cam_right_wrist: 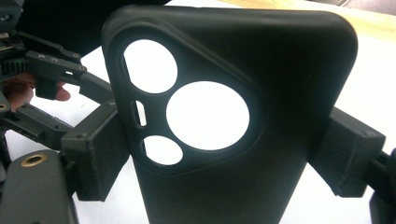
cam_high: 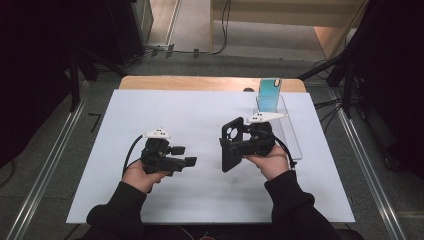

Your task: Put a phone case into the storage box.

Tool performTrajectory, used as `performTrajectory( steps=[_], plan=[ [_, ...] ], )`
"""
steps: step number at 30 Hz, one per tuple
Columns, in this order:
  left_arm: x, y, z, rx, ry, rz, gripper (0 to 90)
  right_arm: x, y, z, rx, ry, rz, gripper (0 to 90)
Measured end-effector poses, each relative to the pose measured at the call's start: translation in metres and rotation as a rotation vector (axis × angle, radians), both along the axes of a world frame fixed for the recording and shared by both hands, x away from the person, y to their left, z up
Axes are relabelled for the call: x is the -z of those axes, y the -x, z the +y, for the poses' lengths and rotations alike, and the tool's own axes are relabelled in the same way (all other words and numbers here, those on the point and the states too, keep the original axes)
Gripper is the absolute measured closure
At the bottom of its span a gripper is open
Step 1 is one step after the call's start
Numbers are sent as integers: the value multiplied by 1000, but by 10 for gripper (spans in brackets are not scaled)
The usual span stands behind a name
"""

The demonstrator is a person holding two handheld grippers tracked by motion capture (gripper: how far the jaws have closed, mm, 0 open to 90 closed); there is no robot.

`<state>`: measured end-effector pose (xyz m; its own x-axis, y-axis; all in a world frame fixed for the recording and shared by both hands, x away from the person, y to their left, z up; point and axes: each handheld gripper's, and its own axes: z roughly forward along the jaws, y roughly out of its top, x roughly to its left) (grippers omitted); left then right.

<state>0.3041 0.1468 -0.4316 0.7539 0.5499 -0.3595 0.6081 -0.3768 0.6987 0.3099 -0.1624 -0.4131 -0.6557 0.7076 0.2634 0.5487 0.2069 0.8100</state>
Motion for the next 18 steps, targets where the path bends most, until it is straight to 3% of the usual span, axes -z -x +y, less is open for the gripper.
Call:
performTrajectory(
  steps=[6, 18],
  plan=[
    [8, 0, 5, 21, -44, 7, 319, -6, 0, -4, -26, 0, -1, 128],
    [17, 7, 21, 19, -54, 20, 319, -21, 2, -9, -50, 3, -7, 128]
  ],
)
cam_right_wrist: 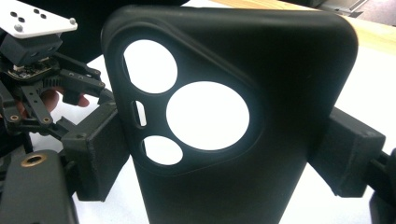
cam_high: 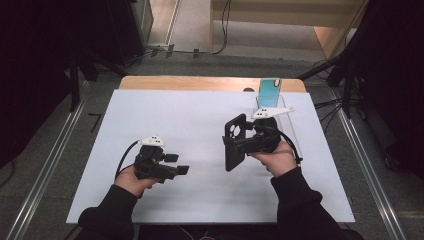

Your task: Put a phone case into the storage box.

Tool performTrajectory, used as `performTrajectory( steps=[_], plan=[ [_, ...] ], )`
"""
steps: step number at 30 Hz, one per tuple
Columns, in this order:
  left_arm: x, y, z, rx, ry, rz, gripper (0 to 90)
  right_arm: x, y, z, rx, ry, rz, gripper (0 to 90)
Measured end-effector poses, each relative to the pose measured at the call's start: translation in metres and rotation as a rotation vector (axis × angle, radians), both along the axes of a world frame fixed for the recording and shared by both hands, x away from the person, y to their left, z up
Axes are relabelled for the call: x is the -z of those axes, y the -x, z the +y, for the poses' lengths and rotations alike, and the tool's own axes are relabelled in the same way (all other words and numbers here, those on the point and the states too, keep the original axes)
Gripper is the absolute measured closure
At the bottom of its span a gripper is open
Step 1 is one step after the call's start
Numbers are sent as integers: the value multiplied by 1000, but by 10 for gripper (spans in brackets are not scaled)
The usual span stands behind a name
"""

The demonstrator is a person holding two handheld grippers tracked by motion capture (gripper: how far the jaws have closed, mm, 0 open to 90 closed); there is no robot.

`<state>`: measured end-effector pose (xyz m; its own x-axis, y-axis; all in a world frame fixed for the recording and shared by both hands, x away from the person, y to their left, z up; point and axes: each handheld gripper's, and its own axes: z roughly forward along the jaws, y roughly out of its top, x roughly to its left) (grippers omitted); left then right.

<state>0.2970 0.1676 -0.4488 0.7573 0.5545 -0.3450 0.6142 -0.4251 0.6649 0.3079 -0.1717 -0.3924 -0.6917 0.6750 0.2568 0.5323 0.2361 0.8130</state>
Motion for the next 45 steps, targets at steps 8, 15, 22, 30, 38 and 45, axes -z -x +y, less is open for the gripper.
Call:
performTrajectory(
  steps=[8, 15, 22, 30, 38, 45],
  plan=[
    [2, 3, 9, -18, -6, 5, 319, -12, -2, -12, 19, 2, -11, 128],
    [3, 6, 17, -38, -15, 9, 319, -22, -4, -28, 48, -15, -22, 128],
    [5, 7, 23, -56, -16, 12, 318, -33, -5, -44, 100, -18, -41, 128],
    [6, 9, 27, -69, -16, 16, 319, -41, -8, -64, 157, -19, -55, 128],
    [6, 10, 30, -87, -18, 16, 319, -42, -11, -81, 243, 10, -77, 129],
    [6, 11, 32, -90, -18, 17, 318, -39, -15, -94, 318, 51, -88, 129]
  ],
)
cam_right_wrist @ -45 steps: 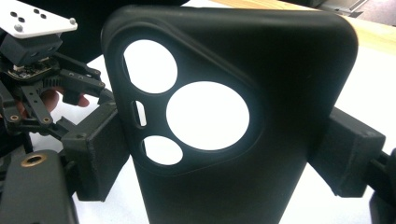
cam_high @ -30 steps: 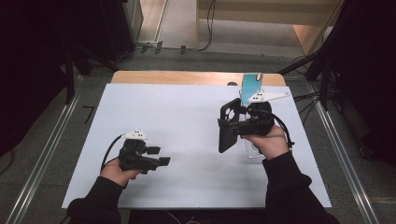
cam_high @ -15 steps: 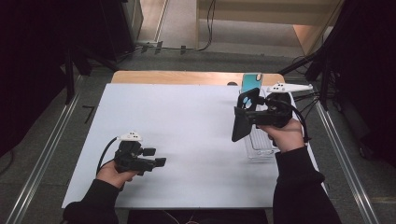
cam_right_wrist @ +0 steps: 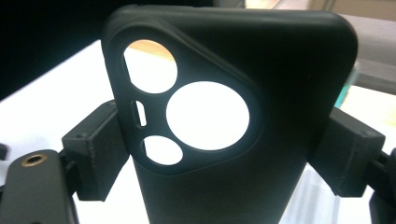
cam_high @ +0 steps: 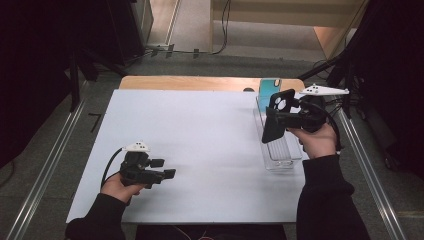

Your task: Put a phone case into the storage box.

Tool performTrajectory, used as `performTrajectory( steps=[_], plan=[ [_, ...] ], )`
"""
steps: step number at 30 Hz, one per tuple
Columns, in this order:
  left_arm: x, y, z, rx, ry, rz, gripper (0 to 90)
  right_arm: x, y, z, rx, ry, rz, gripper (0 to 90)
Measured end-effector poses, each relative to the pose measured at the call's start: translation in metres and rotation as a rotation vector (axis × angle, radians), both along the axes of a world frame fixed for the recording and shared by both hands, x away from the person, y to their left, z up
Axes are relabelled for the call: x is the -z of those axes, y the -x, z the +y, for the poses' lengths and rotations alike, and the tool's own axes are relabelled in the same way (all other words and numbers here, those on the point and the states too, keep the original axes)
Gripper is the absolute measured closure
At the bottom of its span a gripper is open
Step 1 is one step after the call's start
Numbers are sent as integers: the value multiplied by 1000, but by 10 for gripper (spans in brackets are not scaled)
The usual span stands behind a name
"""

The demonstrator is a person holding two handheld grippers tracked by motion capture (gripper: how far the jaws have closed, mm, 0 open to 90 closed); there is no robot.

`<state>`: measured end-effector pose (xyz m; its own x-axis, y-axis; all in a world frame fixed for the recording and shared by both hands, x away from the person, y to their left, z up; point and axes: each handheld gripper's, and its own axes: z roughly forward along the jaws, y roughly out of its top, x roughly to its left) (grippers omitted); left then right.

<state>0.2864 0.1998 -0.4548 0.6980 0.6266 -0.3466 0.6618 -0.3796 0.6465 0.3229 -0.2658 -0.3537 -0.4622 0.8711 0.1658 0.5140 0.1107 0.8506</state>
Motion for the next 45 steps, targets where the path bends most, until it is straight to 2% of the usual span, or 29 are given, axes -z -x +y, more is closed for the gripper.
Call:
performTrajectory(
  steps=[9, 15, 21, 23, 25, 27, 34, 37, 41, 45],
  plan=[
    [0, -1, 0, 0, 5, 3, 319, 5, -4, -11, 83, 23, -5, 129],
    [0, -1, 1, -7, 9, -8, 319, 13, -14, -16, 122, 30, -2, 129],
    [2, -3, 2, -11, 7, 0, 319, 20, -27, -19, 173, 30, -2, 129],
    [3, -3, 2, -12, 10, 2, 319, 22, -30, -18, 185, 45, -12, 129],
    [3, -3, 2, -13, 10, 1, 319, 24, -35, -15, 200, 85, -26, 129],
    [3, -3, 2, -14, 6, 1, 319, 27, -39, -14, 209, 94, -26, 128],
    [3, -3, 3, -19, 4, 1, 319, 37, -56, -20, 251, 53, -19, 128],
    [3, -3, 2, -15, 6, 2, 319, 43, -65, -22, 255, 38, 0, 128],
    [4, -3, 1, -14, 2, 1, 319, 51, -78, -18, 261, 50, 24, 128],
    [4, -3, 1, -12, 5, 2, 319, 58, -90, -13, 271, 48, 25, 128]
  ],
)
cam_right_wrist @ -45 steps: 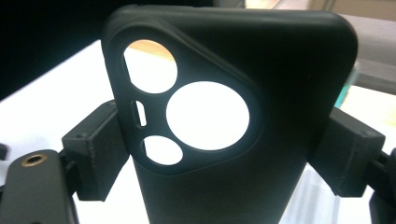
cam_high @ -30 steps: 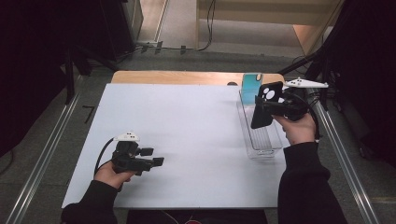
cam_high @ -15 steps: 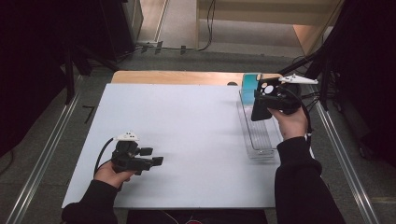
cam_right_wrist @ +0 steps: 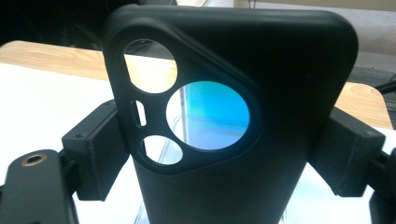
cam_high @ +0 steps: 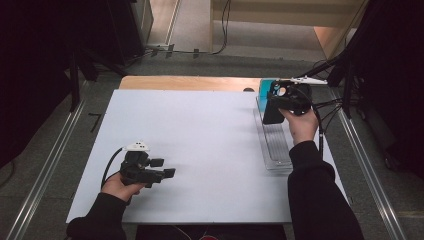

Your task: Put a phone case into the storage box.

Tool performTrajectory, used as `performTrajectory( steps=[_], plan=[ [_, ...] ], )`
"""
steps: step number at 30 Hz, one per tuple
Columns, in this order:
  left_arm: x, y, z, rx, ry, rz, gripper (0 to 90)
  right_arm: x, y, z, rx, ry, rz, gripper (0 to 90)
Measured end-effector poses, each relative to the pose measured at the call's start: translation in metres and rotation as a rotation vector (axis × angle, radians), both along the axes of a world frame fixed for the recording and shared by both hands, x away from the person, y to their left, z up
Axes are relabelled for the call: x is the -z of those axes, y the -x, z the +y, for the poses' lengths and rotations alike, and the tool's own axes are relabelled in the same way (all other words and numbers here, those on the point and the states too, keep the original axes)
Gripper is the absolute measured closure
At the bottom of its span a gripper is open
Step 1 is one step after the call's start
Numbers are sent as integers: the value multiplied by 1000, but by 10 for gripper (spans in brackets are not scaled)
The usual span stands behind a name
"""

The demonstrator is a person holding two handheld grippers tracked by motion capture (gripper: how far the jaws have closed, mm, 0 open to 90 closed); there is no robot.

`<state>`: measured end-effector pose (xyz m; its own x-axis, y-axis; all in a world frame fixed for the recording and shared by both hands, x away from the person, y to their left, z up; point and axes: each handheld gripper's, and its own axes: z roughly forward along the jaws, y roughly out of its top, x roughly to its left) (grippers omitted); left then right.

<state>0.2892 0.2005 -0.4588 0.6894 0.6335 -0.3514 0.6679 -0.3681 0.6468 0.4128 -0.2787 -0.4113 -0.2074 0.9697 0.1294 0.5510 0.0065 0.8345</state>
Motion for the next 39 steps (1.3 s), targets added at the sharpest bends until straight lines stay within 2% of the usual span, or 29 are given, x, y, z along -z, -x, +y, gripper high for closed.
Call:
performTrajectory(
  steps=[7, 13, 16, 19, 23, 29, 35, 39],
  plan=[
    [0, 0, 0, 0, 1, 3, 319, 7, -20, 5, 24, -6, 3, 127],
    [0, 0, -1, 4, -2, 4, 319, 10, -36, 7, 61, 18, 12, 127],
    [1, -1, -2, 7, 2, 5, 318, 14, -44, 8, 60, 4, 19, 127],
    [2, -3, -3, 15, -3, 8, 319, 15, -48, 12, 66, 30, -2, 126],
    [3, -5, -2, 13, 0, 15, 319, 17, -57, 16, 73, 30, 12, 124],
    [3, -4, -1, 5, 0, 15, 319, 23, -63, 20, 75, 58, 18, 119],
    [3, -3, 0, 0, 2, 21, 319, 27, -65, 19, 73, 51, 45, 116],
    [4, -3, -1, 6, -3, 18, 319, 27, -66, 20, 65, 57, 39, 114]
  ],
)
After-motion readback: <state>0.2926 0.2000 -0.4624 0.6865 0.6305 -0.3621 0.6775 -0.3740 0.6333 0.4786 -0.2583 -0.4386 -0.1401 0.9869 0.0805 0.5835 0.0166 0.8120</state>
